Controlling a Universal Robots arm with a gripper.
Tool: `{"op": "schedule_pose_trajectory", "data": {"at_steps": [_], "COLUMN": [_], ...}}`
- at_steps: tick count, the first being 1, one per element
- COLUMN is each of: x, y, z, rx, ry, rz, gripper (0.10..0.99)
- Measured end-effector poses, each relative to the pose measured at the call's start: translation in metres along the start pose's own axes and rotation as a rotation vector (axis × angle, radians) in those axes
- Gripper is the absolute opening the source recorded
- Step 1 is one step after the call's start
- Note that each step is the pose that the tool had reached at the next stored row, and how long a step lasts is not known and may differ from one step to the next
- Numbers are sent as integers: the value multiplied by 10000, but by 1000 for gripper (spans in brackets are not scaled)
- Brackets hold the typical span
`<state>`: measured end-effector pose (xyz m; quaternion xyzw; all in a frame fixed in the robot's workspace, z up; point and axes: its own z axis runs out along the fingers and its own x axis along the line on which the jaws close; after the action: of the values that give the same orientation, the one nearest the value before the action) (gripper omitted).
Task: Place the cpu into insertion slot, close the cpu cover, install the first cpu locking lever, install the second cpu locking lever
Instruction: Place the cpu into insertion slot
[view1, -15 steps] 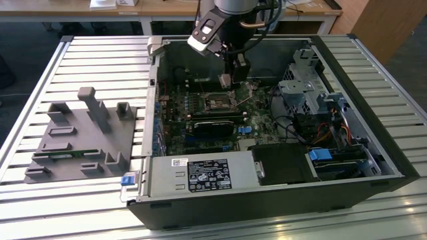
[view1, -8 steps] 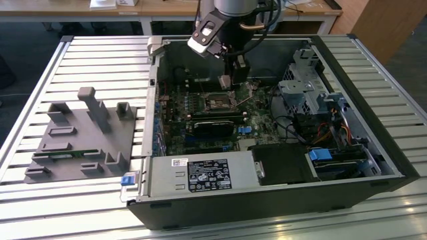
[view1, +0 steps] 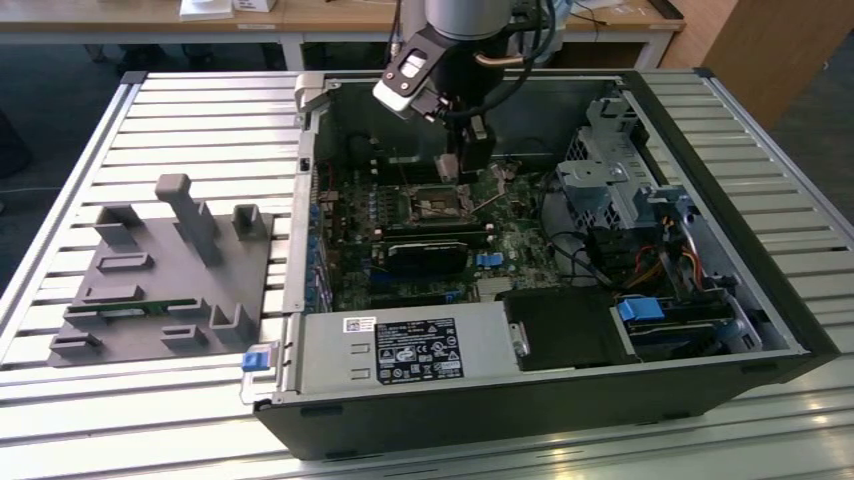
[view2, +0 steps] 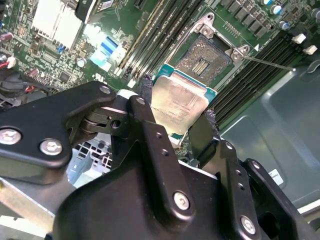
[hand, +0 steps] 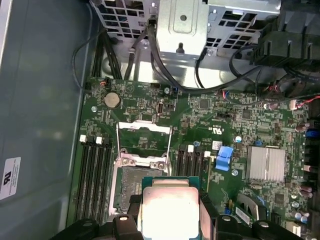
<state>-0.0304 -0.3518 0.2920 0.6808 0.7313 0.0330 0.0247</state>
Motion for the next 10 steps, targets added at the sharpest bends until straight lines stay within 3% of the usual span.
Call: {"op": "schedule_pose_trajectory", "data": {"at_steps": [4, 10], "x": [16, 35], "y": [-9, -12], "z": [27, 67], "rx": [0, 3], "ry": [-26, -22], "rz": [295, 311], "gripper": [537, 537]}}
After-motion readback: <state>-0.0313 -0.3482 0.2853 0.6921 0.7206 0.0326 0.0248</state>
